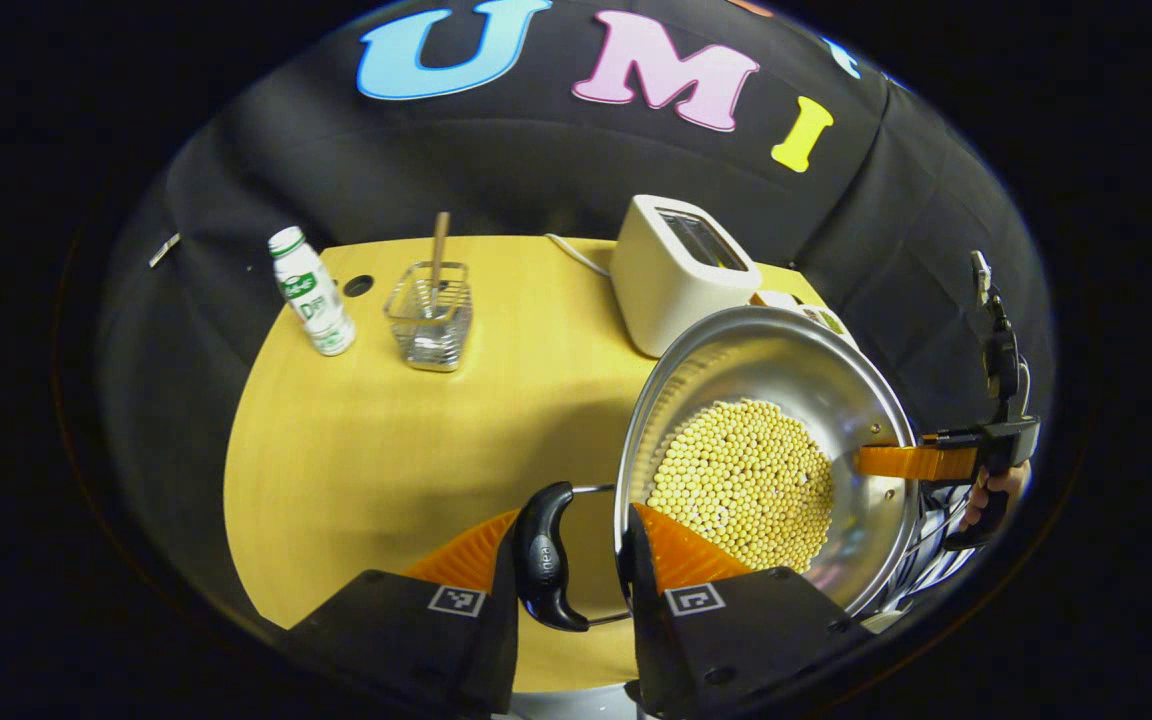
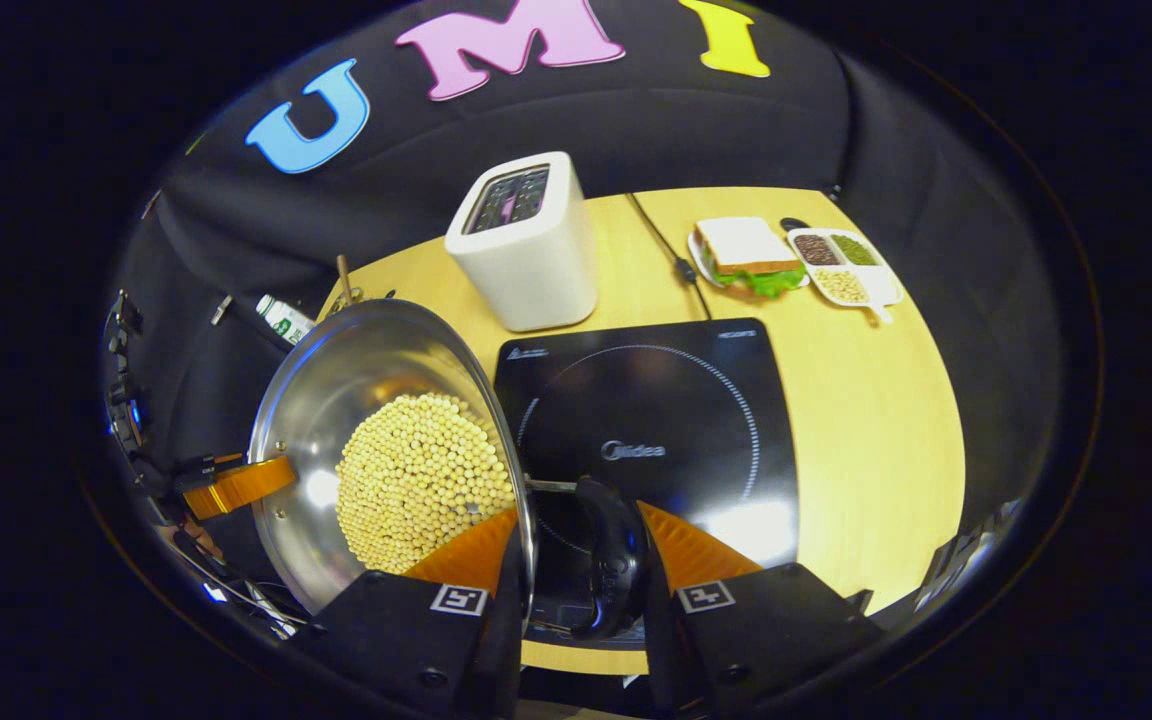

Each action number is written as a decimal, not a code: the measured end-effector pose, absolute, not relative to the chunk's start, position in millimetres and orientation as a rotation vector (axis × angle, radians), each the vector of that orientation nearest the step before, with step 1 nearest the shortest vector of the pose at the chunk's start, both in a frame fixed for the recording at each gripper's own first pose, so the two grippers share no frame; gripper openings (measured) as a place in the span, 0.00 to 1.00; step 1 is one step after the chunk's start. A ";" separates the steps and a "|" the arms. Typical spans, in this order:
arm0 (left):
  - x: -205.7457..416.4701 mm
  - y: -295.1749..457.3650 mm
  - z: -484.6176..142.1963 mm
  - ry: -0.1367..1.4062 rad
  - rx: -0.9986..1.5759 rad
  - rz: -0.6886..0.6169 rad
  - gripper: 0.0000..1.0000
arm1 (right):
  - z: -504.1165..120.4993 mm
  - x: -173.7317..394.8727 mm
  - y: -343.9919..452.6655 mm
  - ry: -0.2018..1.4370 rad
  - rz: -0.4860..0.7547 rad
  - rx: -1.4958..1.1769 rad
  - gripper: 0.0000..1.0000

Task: First push the handle of the pot to place it horizontally, then grasp the pot with both hands and set it on the induction cooktop.

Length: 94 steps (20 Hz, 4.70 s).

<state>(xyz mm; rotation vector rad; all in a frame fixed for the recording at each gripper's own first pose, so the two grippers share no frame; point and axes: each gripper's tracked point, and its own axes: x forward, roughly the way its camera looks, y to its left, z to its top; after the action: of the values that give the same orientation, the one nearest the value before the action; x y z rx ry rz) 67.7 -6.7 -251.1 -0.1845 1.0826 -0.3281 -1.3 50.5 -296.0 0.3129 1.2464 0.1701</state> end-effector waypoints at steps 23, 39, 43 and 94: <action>112.7 -142.6 -309.0 1.158 -0.189 -0.325 0.50 | -389.6 47.5 -69.6 1.232 0.107 0.327 0.54; 112.1 -144.7 -317.3 1.177 -0.210 -0.323 0.61 | -397.2 47.9 -74.2 1.263 0.079 0.383 0.72; 104.4 -146.9 -316.6 1.162 -0.258 -0.314 0.99 | -394.5 42.3 -86.0 1.256 0.055 0.398 0.99; 38.0 -43.2 27.3 0.164 -0.163 -0.187 0.95 | 14.8 40.0 -65.4 0.165 0.064 0.054 0.98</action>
<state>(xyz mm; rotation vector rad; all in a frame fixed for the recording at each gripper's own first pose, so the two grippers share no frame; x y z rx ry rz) 38.0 -43.2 27.3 -0.1630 0.1641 -0.1872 40.0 -65.4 14.8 0.0540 0.1652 0.0639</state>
